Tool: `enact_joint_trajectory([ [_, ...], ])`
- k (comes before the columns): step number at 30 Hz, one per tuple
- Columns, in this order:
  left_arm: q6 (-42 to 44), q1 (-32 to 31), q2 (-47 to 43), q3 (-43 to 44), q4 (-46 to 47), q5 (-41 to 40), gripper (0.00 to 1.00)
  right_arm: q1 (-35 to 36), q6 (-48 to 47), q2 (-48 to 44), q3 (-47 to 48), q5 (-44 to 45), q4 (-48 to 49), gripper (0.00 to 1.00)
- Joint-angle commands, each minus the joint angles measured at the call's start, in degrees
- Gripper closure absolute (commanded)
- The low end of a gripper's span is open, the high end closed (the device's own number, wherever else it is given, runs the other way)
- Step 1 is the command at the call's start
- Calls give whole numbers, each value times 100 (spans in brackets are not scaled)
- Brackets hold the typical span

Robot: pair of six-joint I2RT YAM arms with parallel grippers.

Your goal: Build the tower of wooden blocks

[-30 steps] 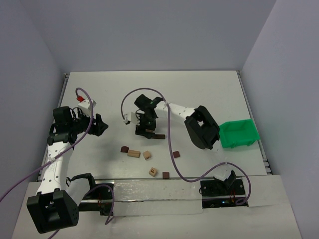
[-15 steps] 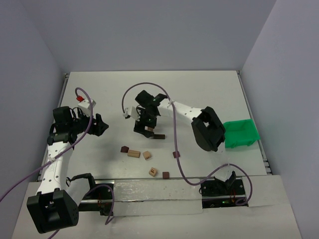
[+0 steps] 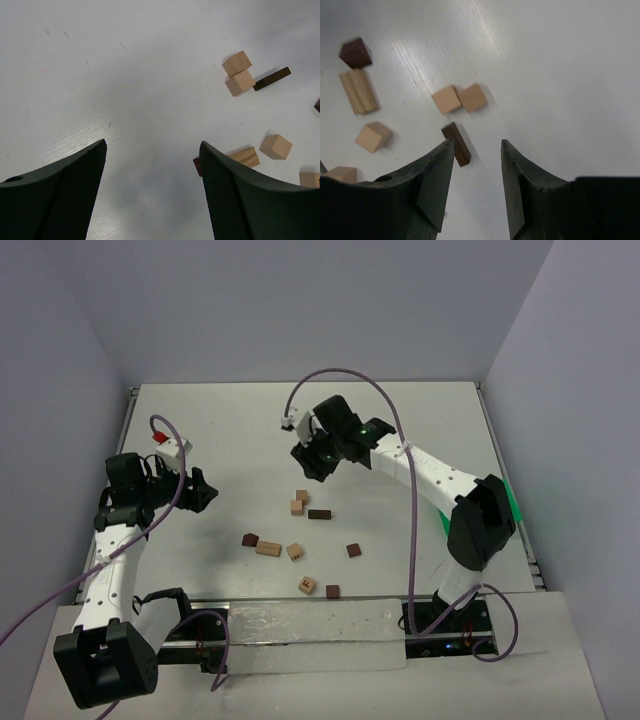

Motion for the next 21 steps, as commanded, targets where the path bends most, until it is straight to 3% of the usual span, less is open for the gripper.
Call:
enact_joint_trajectory([
  [1, -48, 41, -6, 270, 199, 230, 19, -77, 145, 371, -357, 215, 166, 64],
  [5, -105, 41, -16, 253, 239, 204, 19, -119, 266, 812, -152, 323, 90, 70],
  [21, -191, 41, -23, 169, 377, 210, 19, -119, 740, 1770, 14, 484, 497, 67],
])
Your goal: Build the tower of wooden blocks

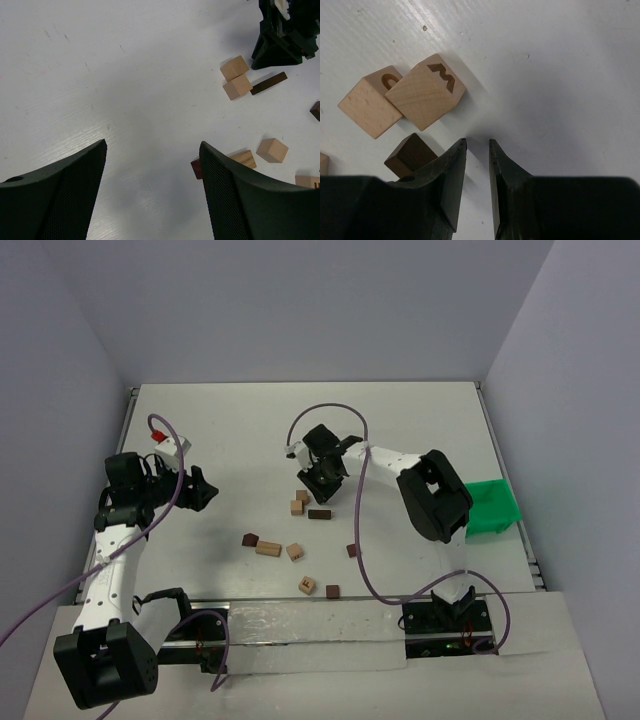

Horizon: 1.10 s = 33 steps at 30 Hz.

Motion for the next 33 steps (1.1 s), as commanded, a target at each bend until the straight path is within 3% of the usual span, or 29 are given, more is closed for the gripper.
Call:
enact_joint_trajectory([
  [1, -45, 41, -8, 161, 307, 187, 19, -20, 85, 157, 273, 74, 327, 66],
  [14, -51, 41, 39, 154, 348, 196, 19, -12, 50, 461, 564, -44, 385, 58],
  [33, -42, 41, 75, 111, 400, 184, 20, 68, 46, 427, 499, -170, 286, 57],
])
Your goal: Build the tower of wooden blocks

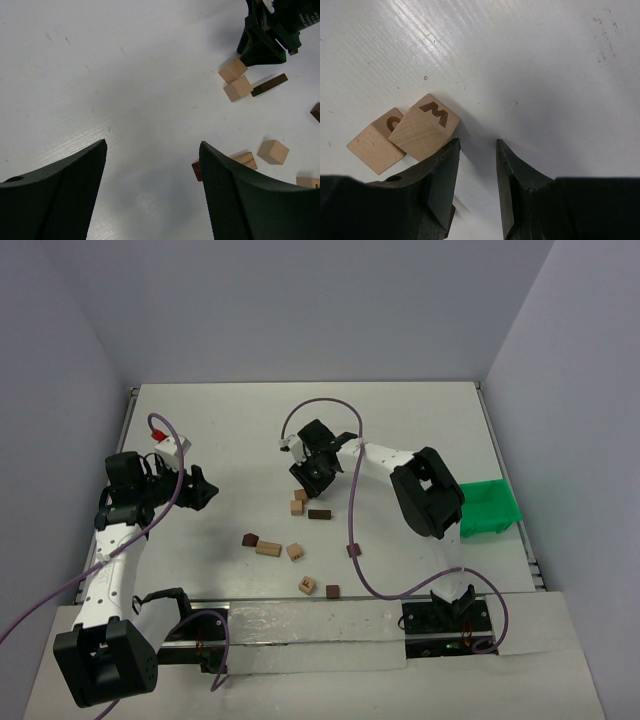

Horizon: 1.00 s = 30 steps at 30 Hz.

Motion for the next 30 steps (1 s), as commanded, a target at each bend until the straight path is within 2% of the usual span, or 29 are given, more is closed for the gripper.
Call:
enact_joint_trajectory([
  [1, -23, 41, 35, 110, 306, 180, 20, 59, 1, 16, 22, -118, -7, 57],
  [30, -23, 41, 11, 107, 291, 177, 19, 172, 26, -215, -231, -207, -43, 55],
])
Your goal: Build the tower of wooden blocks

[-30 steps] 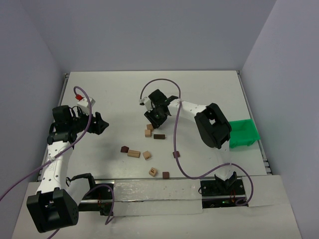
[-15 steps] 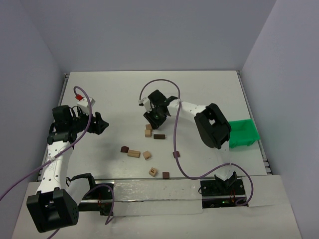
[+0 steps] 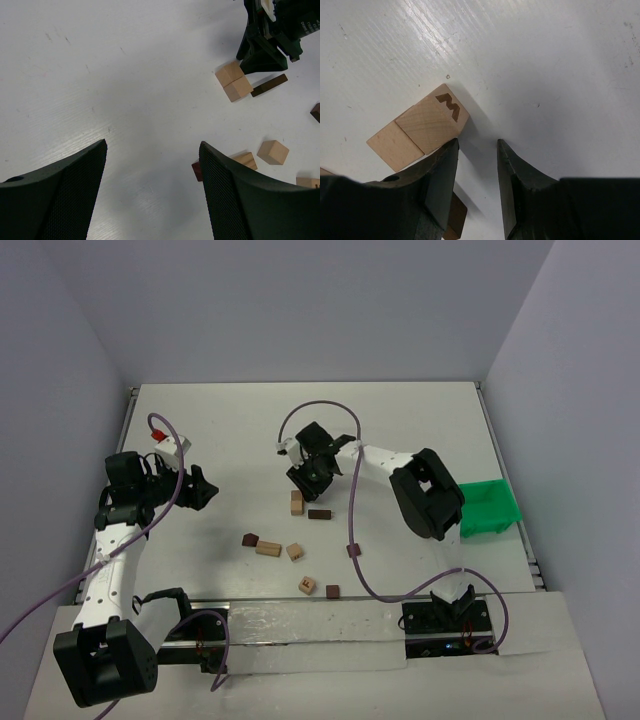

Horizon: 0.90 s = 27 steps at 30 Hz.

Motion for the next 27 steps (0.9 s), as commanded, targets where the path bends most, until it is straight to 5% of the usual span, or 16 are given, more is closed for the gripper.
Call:
enact_joint_trajectory([
  [1, -9, 41, 9, 110, 268, 171, 19, 73, 15, -174, -131, -22, -89, 54],
  [11, 38, 41, -32, 154, 177, 145, 19, -509, -679, -902, 302, 177, -804, 31],
  [16, 23, 41, -64, 146, 190, 163, 19, -841, -1424, -1280, 975, -205, -2034, 22],
  [23, 46, 41, -84, 154, 169, 188, 19, -275, -2676, -1932, 321, -664, -3058, 19],
  [27, 137, 41, -207, 146, 69, 344, 19, 231, -2877, -2586, -198, -946, -2694, 7],
])
